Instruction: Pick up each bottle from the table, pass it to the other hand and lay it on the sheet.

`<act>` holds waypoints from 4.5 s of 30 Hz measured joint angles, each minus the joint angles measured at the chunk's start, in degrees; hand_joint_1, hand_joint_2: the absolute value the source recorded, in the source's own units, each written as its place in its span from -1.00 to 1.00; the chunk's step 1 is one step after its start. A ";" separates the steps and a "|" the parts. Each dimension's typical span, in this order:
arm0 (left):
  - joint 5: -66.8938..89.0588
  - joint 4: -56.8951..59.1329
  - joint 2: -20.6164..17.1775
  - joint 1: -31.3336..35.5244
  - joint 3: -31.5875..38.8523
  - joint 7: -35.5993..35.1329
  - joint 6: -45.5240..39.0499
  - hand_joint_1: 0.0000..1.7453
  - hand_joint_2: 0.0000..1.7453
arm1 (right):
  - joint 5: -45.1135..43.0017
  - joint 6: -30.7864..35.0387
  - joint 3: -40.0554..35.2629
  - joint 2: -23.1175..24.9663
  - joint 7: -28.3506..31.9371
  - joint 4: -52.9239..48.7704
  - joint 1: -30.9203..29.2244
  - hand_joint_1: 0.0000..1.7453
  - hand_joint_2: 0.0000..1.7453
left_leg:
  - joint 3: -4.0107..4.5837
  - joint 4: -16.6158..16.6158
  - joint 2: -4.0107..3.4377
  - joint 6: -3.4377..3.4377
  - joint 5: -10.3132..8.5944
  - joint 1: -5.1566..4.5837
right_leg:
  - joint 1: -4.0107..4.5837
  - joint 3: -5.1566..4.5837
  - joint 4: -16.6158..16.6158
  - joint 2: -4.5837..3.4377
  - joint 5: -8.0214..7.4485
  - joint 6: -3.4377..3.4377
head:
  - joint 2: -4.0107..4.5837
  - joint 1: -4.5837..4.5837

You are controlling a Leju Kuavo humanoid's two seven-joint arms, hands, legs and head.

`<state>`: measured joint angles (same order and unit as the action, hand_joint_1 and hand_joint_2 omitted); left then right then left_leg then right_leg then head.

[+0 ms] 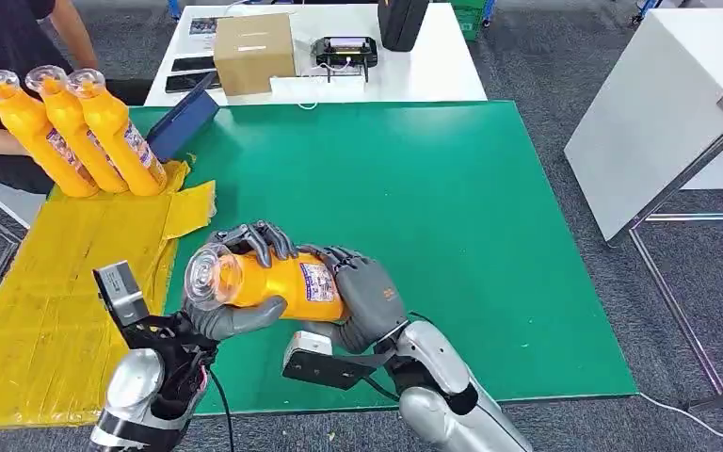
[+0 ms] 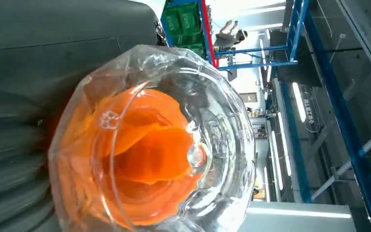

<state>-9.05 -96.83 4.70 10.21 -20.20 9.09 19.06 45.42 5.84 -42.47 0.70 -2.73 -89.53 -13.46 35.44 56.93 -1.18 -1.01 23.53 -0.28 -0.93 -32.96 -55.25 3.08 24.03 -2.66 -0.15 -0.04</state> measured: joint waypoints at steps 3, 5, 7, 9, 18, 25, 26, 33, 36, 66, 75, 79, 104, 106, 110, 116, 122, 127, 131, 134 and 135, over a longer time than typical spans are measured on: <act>0.00 0.00 0.00 -0.01 0.00 0.02 0.00 1.00 1.00 | 0.00 0.00 -0.02 0.00 0.00 0.00 0.00 1.00 1.00 | 0.00 0.00 0.00 0.00 0.00 0.00 | 0.00 0.00 0.00 0.00 0.00 0.00 | 0.00 0.00; 0.00 0.00 0.00 -0.01 0.00 0.02 0.02 1.00 1.00 | 0.00 -0.02 -0.02 0.00 0.00 0.00 0.00 1.00 1.00 | 0.00 0.00 0.00 0.00 0.00 0.00 | 0.00 0.00 0.00 0.00 0.00 0.00 | 0.00 -0.02; -0.02 0.00 0.00 -0.01 0.00 0.02 0.11 1.00 1.00 | 0.00 -0.02 -0.02 -0.02 0.00 0.00 0.00 1.00 1.00 | 0.00 0.00 0.00 0.00 0.00 0.00 | 0.00 0.00 0.00 0.00 0.00 0.00 | 0.00 -0.02; -0.09 0.00 -0.02 -0.02 0.02 0.04 0.20 1.00 1.00 | 0.00 -0.09 -0.04 -0.02 -0.04 0.02 0.00 1.00 1.00 | 0.00 0.00 0.00 0.00 0.00 0.00 | 0.00 0.00 0.00 0.00 0.00 0.00 | 0.00 0.00; -0.59 0.00 -0.02 -0.18 0.26 0.22 0.96 1.00 1.00 | 0.22 -0.59 -0.76 -0.20 -0.22 0.02 0.03 -1.00 -1.00 | 0.00 0.00 0.00 0.00 0.00 0.00 | 0.00 -0.01 0.00 0.00 0.00 0.00 | 0.00 0.00; -0.70 0.00 -0.04 -0.36 0.33 0.20 1.05 1.00 1.00 | 5.00 0.33 -1.57 -0.28 -2.21 0.04 0.15 -1.00 -1.00 | 0.01 0.00 0.00 0.00 0.00 0.00 | 0.00 -0.02 0.00 0.00 0.00 0.00 | 0.00 0.00; -0.72 0.00 -0.04 -0.40 0.33 0.20 1.05 1.00 1.00 | 5.20 0.28 -1.62 -0.28 -2.27 0.04 0.15 -1.00 -1.00 | 0.01 0.00 0.00 0.00 0.00 0.00 | 0.00 -0.02 0.00 0.00 0.00 0.00 | 0.00 -0.02; -0.55 0.00 -0.04 -0.69 0.44 0.20 0.98 1.00 1.00 | 5.79 0.28 -1.86 -0.28 -2.38 0.17 0.13 -1.00 -1.00 | 0.01 0.00 0.00 0.00 0.00 0.00 | 0.00 -0.02 0.00 0.00 0.00 0.00 | 0.00 0.00; -0.52 0.00 -0.04 -0.77 0.44 0.20 0.96 1.00 1.00 | 5.81 0.28 -1.90 -0.28 -2.38 0.17 0.13 -1.00 -1.00 | 0.01 0.00 0.00 0.00 0.00 0.00 | 0.00 -0.02 0.00 0.00 0.00 0.00 | 0.00 0.00; 88.89 9.43 -11.40 7.79 4.11 -5.22 -29.66 1.00 1.00 | 9.97 -0.11 1.62 -3.67 -2.54 -13.53 8.31 -1.00 -1.00 | 0.00 0.00 -0.03 0.00 0.00 0.01 | 0.00 -0.05 0.00 -0.01 0.00 0.01 | 0.00 0.00; 94.67 15.79 -14.86 10.86 1.40 -8.61 -23.81 1.00 1.00 | 10.10 0.02 1.92 -4.46 -2.56 -14.60 8.82 -1.00 -1.00 | 0.01 0.00 -0.02 0.00 0.00 0.01 | 0.00 -0.07 0.00 0.01 0.01 0.01 | 0.00 0.00; 94.21 25.86 -16.74 16.12 -1.81 -9.03 -17.67 1.00 1.00 | 10.12 0.15 2.08 -4.48 -2.75 -14.58 8.83 -1.00 -1.00 | 0.00 0.00 -0.07 0.01 -0.02 0.01 | 0.01 -0.08 0.00 -0.04 -0.01 0.01 | 0.00 0.00; 82.62 54.64 -18.05 28.46 -9.46 0.06 -10.82 -1.00 -1.00 | 7.85 -0.15 2.03 -4.68 -2.49 -13.16 7.00 -1.00 -1.00 | -0.10 0.00 -0.01 0.02 -0.05 0.02 | 0.01 0.08 -0.04 0.00 -0.02 0.01 | -0.02 0.00; 82.55 54.71 -18.05 28.52 -9.46 0.09 -10.73 -1.00 -1.00 | 7.85 -0.15 2.03 -4.68 -2.49 -13.16 6.99 -1.00 -1.00 | -0.10 0.00 -0.01 0.02 -0.05 0.02 | 0.01 0.09 -0.04 0.01 -0.01 0.01 | 0.00 0.02; 72.30 55.04 -18.16 28.33 -9.14 4.61 -9.75 -1.00 -1.00 | 7.43 0.17 2.12 -5.46 -2.25 -13.14 7.10 -1.00 -1.00 | -0.08 0.00 -0.02 0.01 -0.05 0.01 | -0.01 0.08 -0.04 0.00 -0.01 0.00 | 0.00 0.00; 56.87 44.28 -18.25 21.53 -4.42 7.61 -11.45 -1.00 -1.00 | 5.33 6.80 5.20 -5.49 0.68 -14.84 10.58 -1.00 -1.00 | -0.04 0.00 -0.03 0.00 0.00 -0.02 | -0.03 0.00 -0.03 -0.03 -0.01 0.00 | 0.00 0.00; 34.66 27.39 -14.09 10.99 6.04 9.84 -10.49 -1.00 -1.00 | 2.05 7.13 9.12 -5.31 3.04 -17.47 13.91 -1.00 -1.00 | 0.01 0.00 -0.09 0.00 0.02 -0.02 | -0.03 -0.12 0.00 -0.03 0.02 0.01 | 0.00 0.00; 12.01 14.03 -6.27 5.87 15.59 8.57 -7.87 -1.00 -1.00 | -3.83 11.13 11.83 -3.54 8.62 -19.06 16.21 -1.00 -1.00 | 0.04 0.00 -0.08 0.00 0.02 -0.03 | -0.03 -0.09 0.00 -0.04 0.01 0.01 | 0.00 0.00; 6.63 8.27 -4.05 4.02 17.16 8.79 -5.43 -1.00 -1.00 | -7.19 14.84 13.77 -2.34 12.87 -20.11 18.12 -1.00 -1.00 | 0.03 0.00 -0.05 0.00 0.02 -0.01 | -0.01 -0.09 0.01 -0.03 0.01 0.01 | 0.00 -0.02; 4.81 4.87 -3.06 1.22 15.97 8.11 -0.65 -1.00 -1.00 | -8.26 15.63 15.46 -1.57 15.13 -21.01 20.35 -1.00 -1.00 | 0.02 0.00 -0.05 0.00 0.02 0.00 | -0.01 -0.08 0.00 -0.02 0.02 0.01 | 0.00 0.00; 5.42 4.19 -2.86 0.28 14.99 8.17 0.38 -1.00 -1.00 | -8.24 15.67 15.96 -1.44 15.56 -21.14 20.93 -1.00 -1.00 | 0.04 0.00 -0.05 0.00 0.02 -0.01 | -0.01 -0.08 0.00 -0.03 0.02 0.01 | 0.00 0.00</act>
<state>-3.63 -92.63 1.84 10.49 -5.21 17.27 19.43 37.18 21.51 -26.51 -0.74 12.83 -110.66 7.47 35.48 56.93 -1.23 -1.01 23.55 -0.29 -0.95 -33.04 -55.25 3.06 24.04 -2.64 -0.15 -0.04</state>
